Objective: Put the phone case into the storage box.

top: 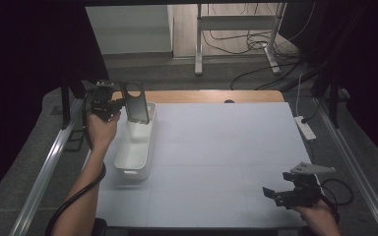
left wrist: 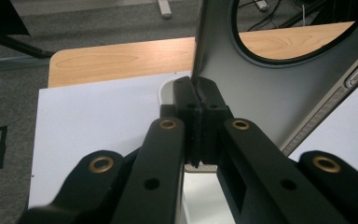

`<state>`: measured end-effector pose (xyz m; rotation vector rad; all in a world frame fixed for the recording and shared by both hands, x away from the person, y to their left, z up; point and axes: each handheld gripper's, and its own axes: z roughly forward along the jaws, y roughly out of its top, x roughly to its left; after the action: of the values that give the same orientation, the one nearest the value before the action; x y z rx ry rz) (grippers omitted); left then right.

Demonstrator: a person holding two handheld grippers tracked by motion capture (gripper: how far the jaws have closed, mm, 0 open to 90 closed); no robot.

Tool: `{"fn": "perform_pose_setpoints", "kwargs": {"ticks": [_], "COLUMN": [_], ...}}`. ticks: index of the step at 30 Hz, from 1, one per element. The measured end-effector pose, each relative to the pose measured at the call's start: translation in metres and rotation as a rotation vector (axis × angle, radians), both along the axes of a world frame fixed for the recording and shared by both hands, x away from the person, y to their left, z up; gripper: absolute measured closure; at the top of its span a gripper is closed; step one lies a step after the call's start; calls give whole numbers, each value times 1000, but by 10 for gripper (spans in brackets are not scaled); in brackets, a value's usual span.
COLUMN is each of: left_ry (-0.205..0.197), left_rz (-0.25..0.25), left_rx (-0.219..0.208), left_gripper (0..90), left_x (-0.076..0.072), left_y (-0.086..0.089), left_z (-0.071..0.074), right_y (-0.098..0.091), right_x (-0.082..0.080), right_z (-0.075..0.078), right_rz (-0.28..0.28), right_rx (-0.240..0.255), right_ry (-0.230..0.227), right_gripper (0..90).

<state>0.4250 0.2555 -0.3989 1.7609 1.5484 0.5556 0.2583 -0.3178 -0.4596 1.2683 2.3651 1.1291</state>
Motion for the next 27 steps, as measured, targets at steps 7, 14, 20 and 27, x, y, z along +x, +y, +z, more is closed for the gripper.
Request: {"fn": "perform_pose_setpoints", "kwargs": {"ticks": [7, 14, 20, 27], "left_ry": [3, 6, 8, 14], "left_rz": [6, 7, 10, 14], "left_rx": [-3, -10, -16, -21], "left_gripper": [890, 890, 890, 889], "left_x": [6, 10, 13, 18], "left_y": [-2, -3, -3, -4], "left_z": [-4, -8, -11, -14], "right_y": [0, 0, 0, 0], "right_x": [0, 0, 0, 0], "right_z": [0, 0, 0, 0], "right_rz": [3, 3, 5, 7], "right_rx": [-1, 1, 0, -2], "right_ry": [0, 1, 0, 1], "right_gripper": [20, 19, 19, 19]}}
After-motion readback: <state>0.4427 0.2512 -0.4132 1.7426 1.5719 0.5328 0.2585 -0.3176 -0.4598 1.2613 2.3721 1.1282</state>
